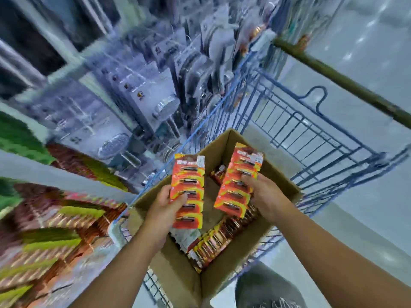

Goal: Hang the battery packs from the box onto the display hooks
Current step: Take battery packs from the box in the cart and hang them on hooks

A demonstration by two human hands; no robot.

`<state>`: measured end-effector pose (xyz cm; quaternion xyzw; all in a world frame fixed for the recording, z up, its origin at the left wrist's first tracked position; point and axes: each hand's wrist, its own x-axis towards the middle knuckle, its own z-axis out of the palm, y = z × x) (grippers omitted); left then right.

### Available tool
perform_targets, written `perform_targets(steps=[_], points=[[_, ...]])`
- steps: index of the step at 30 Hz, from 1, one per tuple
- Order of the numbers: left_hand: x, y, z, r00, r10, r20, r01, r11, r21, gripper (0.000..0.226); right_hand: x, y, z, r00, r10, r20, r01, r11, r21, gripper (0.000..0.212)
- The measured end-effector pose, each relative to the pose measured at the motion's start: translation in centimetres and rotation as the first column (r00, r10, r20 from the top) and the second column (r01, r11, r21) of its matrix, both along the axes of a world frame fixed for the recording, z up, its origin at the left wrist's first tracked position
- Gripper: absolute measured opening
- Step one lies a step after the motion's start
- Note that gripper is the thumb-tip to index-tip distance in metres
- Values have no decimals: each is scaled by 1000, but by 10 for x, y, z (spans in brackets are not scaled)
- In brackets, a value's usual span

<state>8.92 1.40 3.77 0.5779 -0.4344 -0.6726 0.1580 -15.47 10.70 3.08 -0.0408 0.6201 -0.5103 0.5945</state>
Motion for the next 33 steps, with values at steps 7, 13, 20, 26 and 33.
perform_targets(steps=[7, 13, 20, 26, 33], points=[[23, 64, 98, 885, 412, -215, -451, 875, -177, 26, 1, -23, 82, 926, 360, -109, -375, 907, -190, 21], [72, 133, 180, 770, 573, -279, -638, 686, -351, 19, 44, -26, 168, 856, 490, -162, -516, 810, -280, 22], [152, 204, 238, 630, 737, -246, -737, 466, -489, 17, 147, -7, 249, 729, 653, -205, -673, 633, -382, 28], [236, 235, 273, 570, 785, -243, -757, 385, -528, 16, 240, 19, 297, 661, 712, -237, -732, 544, -410, 25], [346, 241, 308, 619, 734, -278, -721, 392, -571, 14, 361, 35, 327, 696, 668, -264, -704, 562, -434, 27]])
